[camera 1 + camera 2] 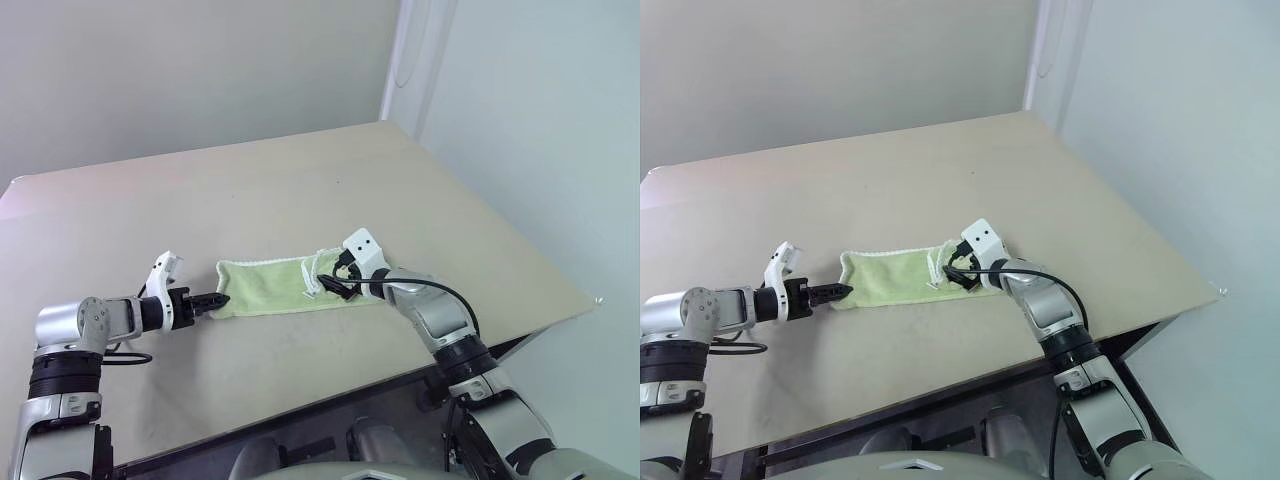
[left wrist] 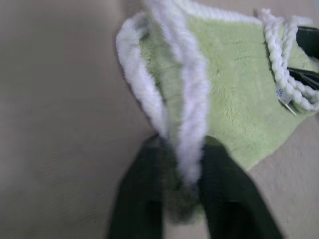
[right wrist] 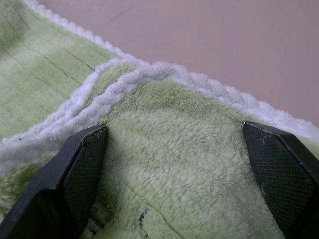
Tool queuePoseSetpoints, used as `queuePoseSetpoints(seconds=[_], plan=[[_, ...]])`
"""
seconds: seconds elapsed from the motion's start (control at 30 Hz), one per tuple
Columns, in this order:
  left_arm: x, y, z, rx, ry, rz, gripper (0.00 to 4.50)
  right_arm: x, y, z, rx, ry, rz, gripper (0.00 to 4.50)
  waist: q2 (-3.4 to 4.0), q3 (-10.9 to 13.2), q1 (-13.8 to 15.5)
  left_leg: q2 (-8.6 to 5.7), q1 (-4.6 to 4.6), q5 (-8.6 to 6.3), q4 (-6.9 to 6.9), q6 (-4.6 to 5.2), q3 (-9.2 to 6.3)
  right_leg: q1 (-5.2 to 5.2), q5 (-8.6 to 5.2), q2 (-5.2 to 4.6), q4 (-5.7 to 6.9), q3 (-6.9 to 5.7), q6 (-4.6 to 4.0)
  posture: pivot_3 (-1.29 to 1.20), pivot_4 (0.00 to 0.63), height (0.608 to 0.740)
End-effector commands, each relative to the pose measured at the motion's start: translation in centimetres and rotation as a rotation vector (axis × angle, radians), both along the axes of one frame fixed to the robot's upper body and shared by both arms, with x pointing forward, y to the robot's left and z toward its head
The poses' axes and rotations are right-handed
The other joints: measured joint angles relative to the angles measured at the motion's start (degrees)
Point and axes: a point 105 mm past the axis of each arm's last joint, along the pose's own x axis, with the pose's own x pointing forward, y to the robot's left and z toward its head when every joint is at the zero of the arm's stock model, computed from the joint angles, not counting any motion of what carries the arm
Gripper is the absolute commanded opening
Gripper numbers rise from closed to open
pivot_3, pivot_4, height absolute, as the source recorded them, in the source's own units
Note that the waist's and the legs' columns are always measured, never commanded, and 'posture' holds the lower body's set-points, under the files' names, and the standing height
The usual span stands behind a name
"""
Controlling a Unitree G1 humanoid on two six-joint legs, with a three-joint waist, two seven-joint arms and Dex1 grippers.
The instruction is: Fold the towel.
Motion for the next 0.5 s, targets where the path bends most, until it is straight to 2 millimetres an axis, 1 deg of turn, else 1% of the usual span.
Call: queuePoseSetpoints(seconds=[0.03,0.13,0.23,0.33,0.43,0.5], plan=[[0.4,-0.5,0.6,-0.025,-0.017,-0.019,0.03,0.3,-0.2,0.8,0.003,-0.035,-0.016,4.50,0.00,0.0,-0.1,0.00,0.00,0.00,0.00,0.00,-0.01,-0.01,0.00,0.01,0.02,0.00,0.00,0.00,0.000,0.740],[0.6,0.2,1.3,-0.025,-0.044,0.000,0.03,0.3,-0.2,0.9,0.004,-0.046,-0.013,4.50,0.00,0.0,-0.1,0.00,0.01,0.00,0.00,0.00,-0.02,-0.02,0.00,0.01,0.02,0.00,0.00,0.00,0.000,0.740],[0.6,2.0,1.7,0.073,-0.075,0.014,0.03,0.1,-0.3,1.4,0.024,-0.062,-0.005,4.50,-0.07,0.0,-0.2,0.00,-0.02,0.00,-0.01,0.00,-0.02,-0.06,-0.01,0.01,0.02,0.00,0.00,0.00,0.000,0.740],[0.5,3.5,2.6,0.083,-0.095,0.048,0.03,-0.4,-0.1,2.1,0.069,-0.076,0.029,4.50,-0.09,0.1,-0.4,0.01,-0.06,0.00,-0.08,0.00,-0.02,-0.13,-0.01,0.02,0.01,0.00,0.00,0.00,0.000,0.740],[0.1,5.1,4.5,0.119,-0.135,0.052,0.03,-1.5,0.6,3.5,0.142,-0.096,0.117,4.50,-0.21,0.2,-0.9,0.02,-0.09,0.00,-0.15,0.00,-0.02,-0.19,-0.02,0.02,0.01,0.00,0.01,0.00,0.000,0.740],[-0.3,5.8,5.2,0.135,-0.150,0.050,0.03,-2.1,0.9,4.2,0.174,-0.106,0.161,4.50,-0.23,0.2,-1.6,0.03,-0.11,0.00,-0.21,0.00,-0.02,-0.25,-0.03,0.03,0.01,-0.01,0.02,0.00,0.000,0.740]])
